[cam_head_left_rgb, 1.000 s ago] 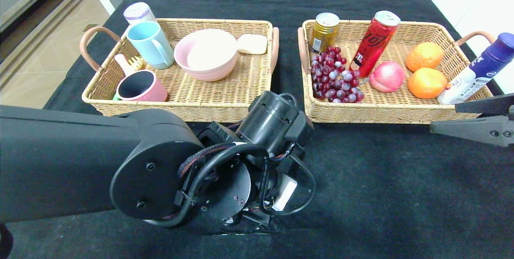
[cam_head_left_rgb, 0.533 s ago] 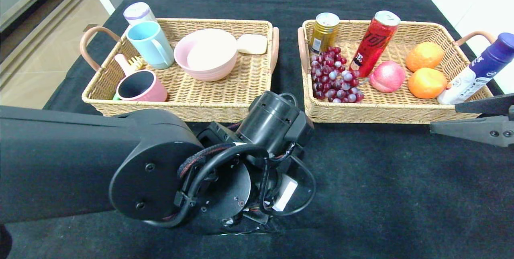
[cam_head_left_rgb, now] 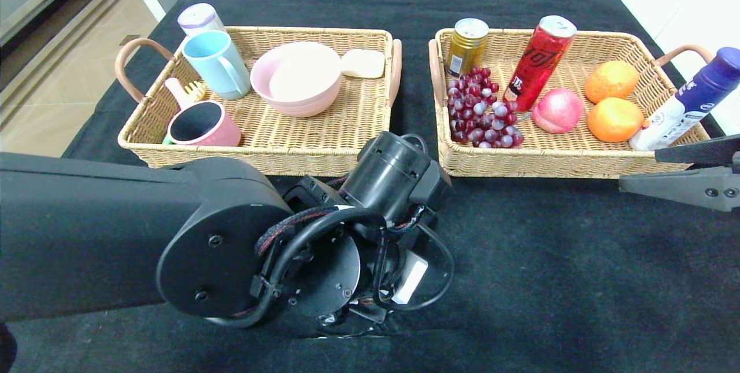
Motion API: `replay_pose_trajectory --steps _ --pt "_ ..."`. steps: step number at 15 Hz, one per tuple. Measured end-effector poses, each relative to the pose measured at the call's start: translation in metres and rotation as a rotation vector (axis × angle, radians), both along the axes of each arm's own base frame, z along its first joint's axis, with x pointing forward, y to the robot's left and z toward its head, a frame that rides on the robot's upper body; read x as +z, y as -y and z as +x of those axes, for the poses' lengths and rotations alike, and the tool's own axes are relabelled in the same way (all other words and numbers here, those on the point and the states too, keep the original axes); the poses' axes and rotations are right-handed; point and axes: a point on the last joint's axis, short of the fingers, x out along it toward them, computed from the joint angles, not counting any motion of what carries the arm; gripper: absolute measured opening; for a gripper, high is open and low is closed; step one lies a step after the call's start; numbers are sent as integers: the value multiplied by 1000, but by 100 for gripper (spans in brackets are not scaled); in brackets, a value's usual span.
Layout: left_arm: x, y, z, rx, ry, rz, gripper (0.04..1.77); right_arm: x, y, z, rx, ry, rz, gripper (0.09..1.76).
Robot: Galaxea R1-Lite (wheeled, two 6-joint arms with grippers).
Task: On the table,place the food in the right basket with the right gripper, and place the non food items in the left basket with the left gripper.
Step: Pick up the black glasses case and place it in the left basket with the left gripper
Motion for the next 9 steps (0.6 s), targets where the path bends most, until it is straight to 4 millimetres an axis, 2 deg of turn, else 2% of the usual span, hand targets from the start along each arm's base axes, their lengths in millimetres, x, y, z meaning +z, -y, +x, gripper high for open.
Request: replay_pose_trajectory --steps 9 --pt "15 -3 -8 -3 35 -24 75 1 0 -1 -1 4 4 171"
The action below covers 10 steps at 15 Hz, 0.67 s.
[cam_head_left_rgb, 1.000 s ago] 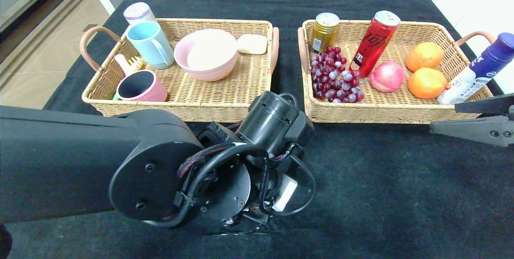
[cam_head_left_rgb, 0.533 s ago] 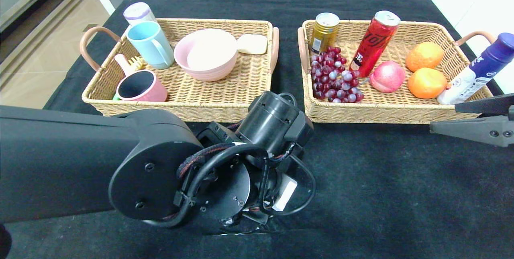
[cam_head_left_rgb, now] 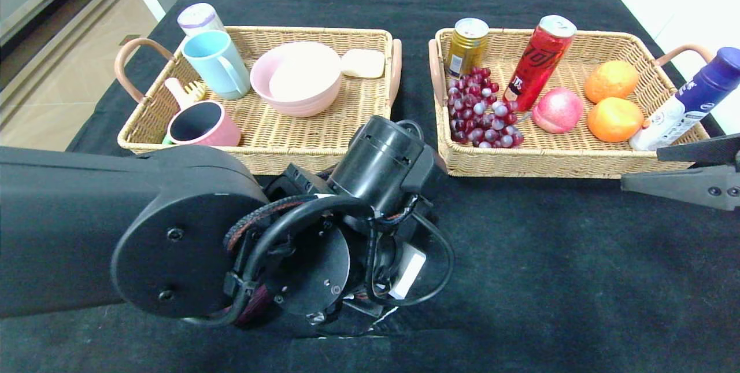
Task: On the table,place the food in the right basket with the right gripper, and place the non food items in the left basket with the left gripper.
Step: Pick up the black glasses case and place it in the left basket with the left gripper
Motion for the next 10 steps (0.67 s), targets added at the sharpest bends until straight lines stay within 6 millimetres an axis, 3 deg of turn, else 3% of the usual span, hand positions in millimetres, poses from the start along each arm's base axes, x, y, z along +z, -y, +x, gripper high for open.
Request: replay_pose_trajectory --steps 10 --pt "35 -6 -20 -28 60 -112 73 3 1 -5 -1 13 5 171"
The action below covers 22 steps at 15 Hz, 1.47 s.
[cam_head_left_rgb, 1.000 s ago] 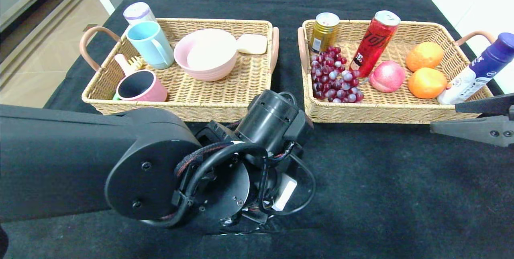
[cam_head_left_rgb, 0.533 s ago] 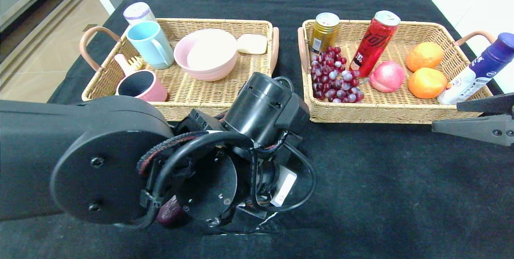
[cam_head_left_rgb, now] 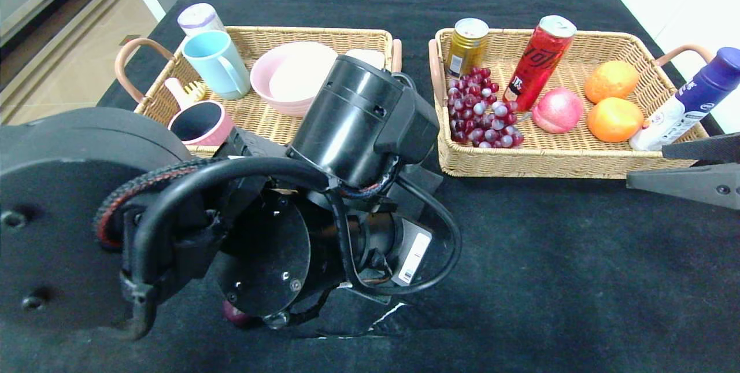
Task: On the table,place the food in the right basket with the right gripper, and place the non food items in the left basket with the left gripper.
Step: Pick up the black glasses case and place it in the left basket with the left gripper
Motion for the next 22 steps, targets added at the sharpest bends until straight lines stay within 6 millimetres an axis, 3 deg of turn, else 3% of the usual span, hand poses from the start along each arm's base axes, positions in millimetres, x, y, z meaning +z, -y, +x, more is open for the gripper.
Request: replay_pose_trajectory --steps 7,11,22 --pt "19 -4 0 15 40 -57 71 2 1 -4 -2 13 1 171" --pt "33 -14 10 53 71 -83 69 2 1 -4 -4 14 0 171" --pt "90 -88 50 251 231 -173 66 2 2 -2 -10 11 -1 171"
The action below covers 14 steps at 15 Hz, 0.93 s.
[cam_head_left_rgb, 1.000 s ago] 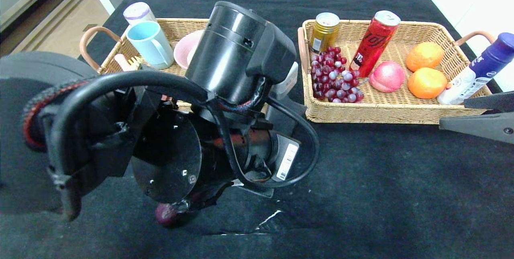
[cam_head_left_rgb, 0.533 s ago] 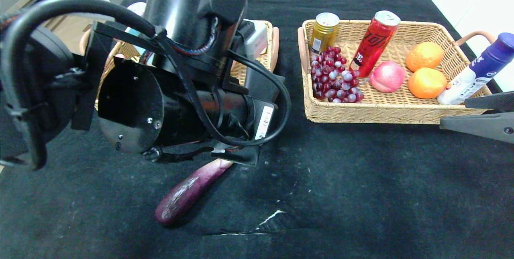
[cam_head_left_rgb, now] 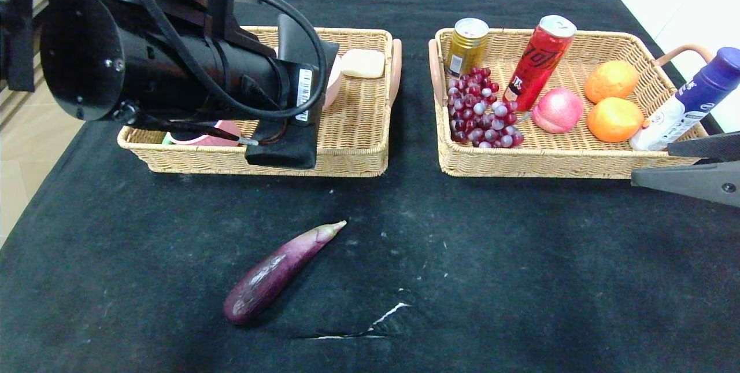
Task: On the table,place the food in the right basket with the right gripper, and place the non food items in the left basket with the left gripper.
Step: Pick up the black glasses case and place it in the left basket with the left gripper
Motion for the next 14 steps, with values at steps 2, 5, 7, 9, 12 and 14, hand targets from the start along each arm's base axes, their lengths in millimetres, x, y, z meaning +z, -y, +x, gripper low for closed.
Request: replay_pose_trajectory --steps 2,5,7,9,12,14 --pt "9 -18 10 16 20 -35 66 0 0 0 -1 -1 0 171" --pt "19 -45 23 38 40 -77 65 0 0 1 -1 -2 0 171" --pt "25 -58 31 41 83 -110 65 -1 0 1 -2 -3 -1 171" --pt "28 -69 39 49 112 -127 65 -1 0 1 -2 -4 -1 171" --pt "27 -84 49 62 126 -140 65 -1 0 1 -1 -7 -1 171" --pt "28 -95 57 59 161 -158 65 -1 0 2 -1 -7 -1 171"
